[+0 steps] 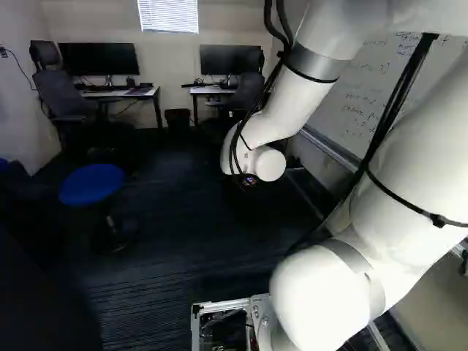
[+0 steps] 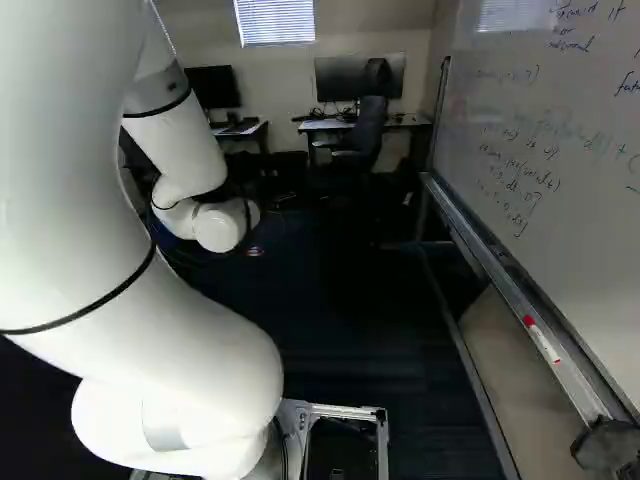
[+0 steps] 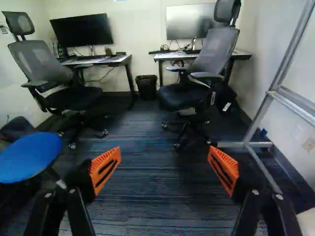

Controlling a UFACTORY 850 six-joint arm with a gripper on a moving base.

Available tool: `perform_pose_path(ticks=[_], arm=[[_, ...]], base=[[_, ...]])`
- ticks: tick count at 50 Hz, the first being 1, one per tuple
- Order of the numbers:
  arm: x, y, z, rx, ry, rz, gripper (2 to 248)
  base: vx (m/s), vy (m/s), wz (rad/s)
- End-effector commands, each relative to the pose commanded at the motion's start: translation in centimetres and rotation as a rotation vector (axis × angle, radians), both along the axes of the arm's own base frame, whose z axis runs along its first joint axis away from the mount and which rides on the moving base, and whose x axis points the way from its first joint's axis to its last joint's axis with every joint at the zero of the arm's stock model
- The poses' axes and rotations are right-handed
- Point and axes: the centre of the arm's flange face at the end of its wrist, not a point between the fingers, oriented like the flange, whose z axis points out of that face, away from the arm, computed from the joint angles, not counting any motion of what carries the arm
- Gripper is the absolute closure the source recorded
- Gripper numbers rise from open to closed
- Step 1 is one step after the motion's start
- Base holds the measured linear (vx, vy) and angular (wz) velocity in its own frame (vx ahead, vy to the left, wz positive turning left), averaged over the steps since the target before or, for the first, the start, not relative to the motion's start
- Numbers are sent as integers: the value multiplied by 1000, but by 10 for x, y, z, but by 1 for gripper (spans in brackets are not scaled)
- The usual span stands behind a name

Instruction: Open the door and move inside

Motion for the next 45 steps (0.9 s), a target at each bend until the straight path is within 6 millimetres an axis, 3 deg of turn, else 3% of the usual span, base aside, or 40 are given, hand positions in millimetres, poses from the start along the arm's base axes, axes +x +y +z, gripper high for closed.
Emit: perform_pose_path(ticks=[45], arm=[[-3,-4,-1,-3,2,-4,3]], base=[[0,0,0]])
